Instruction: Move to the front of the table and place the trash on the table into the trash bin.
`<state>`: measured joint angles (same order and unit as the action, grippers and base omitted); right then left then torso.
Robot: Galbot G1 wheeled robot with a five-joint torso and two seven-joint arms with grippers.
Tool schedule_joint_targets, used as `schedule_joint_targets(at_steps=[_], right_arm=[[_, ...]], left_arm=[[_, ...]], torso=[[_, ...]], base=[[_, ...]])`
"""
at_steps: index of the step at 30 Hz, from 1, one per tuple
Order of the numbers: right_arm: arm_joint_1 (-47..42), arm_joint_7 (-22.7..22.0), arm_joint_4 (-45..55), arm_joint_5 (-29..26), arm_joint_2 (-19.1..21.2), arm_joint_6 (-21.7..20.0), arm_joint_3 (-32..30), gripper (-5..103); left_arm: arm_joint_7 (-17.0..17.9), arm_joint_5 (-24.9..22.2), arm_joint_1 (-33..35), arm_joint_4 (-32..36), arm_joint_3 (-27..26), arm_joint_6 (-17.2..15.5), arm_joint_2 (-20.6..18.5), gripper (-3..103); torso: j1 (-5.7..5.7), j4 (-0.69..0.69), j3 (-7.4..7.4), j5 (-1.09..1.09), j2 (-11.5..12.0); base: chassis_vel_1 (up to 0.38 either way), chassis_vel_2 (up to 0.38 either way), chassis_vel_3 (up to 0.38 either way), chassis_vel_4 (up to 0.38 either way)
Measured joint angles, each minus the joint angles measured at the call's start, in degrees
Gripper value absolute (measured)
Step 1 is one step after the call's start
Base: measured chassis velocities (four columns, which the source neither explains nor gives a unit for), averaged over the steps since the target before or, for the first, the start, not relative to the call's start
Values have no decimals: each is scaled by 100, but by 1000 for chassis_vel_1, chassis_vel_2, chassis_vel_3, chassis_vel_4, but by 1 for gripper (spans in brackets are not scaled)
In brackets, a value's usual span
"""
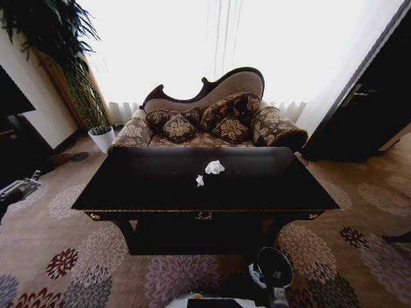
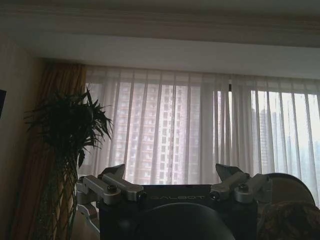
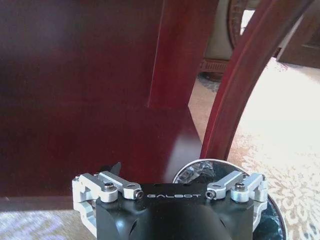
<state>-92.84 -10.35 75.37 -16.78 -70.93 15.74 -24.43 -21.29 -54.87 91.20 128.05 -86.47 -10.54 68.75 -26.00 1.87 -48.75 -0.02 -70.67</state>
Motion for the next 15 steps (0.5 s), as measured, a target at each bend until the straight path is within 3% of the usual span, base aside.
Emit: schedule_joint_targets(at_steps=[6,15], right_arm=[[-678,-47,937,-432,-8,-85,-297,100],[-1580,-518,2988,-857,-124,-588,-853,100]], left_arm=[[0,22,-86,-55,80,2,14,100],[0,48,-172,-67,187,3,73,100]], torso=[[0,1,0,-1,0],[0,0,0,-1,0]], base=[[0,0,0,0],[0,0,0,0]])
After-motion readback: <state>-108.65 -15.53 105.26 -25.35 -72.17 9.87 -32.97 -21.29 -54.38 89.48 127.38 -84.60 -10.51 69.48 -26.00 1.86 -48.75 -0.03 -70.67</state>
